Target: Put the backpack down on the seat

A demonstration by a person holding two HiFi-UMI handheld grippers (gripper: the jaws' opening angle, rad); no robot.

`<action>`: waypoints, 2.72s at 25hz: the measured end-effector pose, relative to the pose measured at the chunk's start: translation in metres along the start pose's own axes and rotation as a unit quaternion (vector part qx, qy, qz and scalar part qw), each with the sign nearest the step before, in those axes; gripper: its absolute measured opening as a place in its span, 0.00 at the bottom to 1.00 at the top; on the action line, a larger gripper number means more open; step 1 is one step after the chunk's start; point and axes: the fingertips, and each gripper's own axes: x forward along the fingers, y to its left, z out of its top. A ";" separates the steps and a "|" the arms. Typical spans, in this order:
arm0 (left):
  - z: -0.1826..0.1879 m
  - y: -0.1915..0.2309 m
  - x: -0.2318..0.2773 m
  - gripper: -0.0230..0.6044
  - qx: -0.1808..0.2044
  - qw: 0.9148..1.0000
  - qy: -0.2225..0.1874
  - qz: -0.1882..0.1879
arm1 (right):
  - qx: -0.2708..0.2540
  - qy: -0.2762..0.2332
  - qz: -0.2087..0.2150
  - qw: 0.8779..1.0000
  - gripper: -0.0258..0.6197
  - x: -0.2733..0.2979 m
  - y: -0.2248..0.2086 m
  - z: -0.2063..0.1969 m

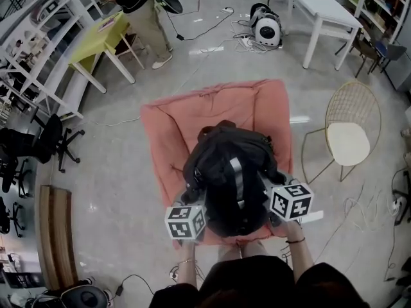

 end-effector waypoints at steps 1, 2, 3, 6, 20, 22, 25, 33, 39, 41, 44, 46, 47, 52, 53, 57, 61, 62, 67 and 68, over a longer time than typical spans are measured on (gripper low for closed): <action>0.000 0.003 0.005 0.20 -0.002 1.000 0.004 0.000 | 0.002 0.004 0.000 1.000 0.16 0.006 -0.002 -0.001; -0.001 0.007 0.010 0.20 -0.003 1.000 0.008 0.000 | 0.005 0.007 0.000 1.000 0.16 0.013 -0.004 -0.002; -0.001 0.011 0.015 0.20 -0.004 1.000 0.012 0.000 | 0.007 0.010 0.000 1.000 0.16 0.020 -0.006 -0.003; -0.008 0.023 0.032 0.20 -0.008 1.000 0.026 0.001 | 0.015 0.021 0.000 1.000 0.16 0.039 -0.012 -0.011; -0.025 0.062 0.092 0.20 -0.019 0.999 0.042 0.014 | 0.031 0.054 0.000 0.998 0.16 0.107 -0.034 -0.034; -0.022 0.066 0.100 0.20 -0.018 0.999 0.038 0.016 | 0.030 0.055 0.000 0.998 0.16 0.115 -0.038 -0.032; -0.015 0.075 0.112 0.20 -0.017 0.999 0.034 0.019 | 0.028 0.052 0.002 0.998 0.16 0.130 -0.041 -0.025; -0.009 0.098 0.144 0.21 -0.013 0.999 0.034 0.030 | 0.023 0.058 -0.001 0.998 0.16 0.168 -0.053 -0.021; -0.008 0.110 0.160 0.21 -0.019 0.999 0.026 0.036 | 0.018 0.061 -0.003 0.998 0.16 0.187 -0.061 -0.021; -0.009 0.112 0.164 0.21 -0.020 0.999 0.025 0.039 | 0.018 0.061 -0.004 0.998 0.16 0.191 -0.064 -0.022; -0.010 0.114 0.166 0.23 -0.018 0.999 0.021 0.047 | 0.018 0.061 -0.007 0.998 0.16 0.193 -0.068 -0.023; -0.011 0.116 0.167 0.24 -0.017 0.998 0.019 0.053 | 0.019 0.060 -0.010 0.998 0.16 0.194 -0.069 -0.024; -0.011 0.118 0.167 0.25 -0.017 0.998 0.019 0.057 | 0.020 0.059 -0.010 0.998 0.17 0.195 -0.069 -0.024; -0.012 0.123 0.170 0.29 -0.021 0.997 0.018 0.067 | 0.028 0.046 -0.013 0.998 0.21 0.198 -0.072 -0.023; -0.012 0.123 0.170 0.29 -0.021 0.997 0.018 0.068 | 0.030 0.043 -0.013 0.999 0.22 0.198 -0.072 -0.023; -0.012 0.125 0.171 0.32 -0.021 0.997 0.019 0.076 | 0.033 0.030 -0.015 0.999 0.26 0.198 -0.070 -0.021; -0.012 0.128 0.169 0.35 -0.022 0.996 0.018 0.088 | 0.020 0.023 -0.027 0.999 0.29 0.198 -0.067 -0.021; -0.012 0.129 0.168 0.37 -0.021 0.995 0.017 0.092 | 0.016 0.022 -0.029 0.999 0.31 0.198 -0.066 -0.021; -0.013 0.133 0.164 0.49 -0.035 0.994 0.012 0.100 | 0.015 0.010 -0.058 0.998 0.39 0.197 -0.069 -0.018; -0.013 0.132 0.164 0.50 -0.035 0.994 0.011 0.102 | 0.027 0.004 -0.059 0.998 0.40 0.196 -0.072 -0.018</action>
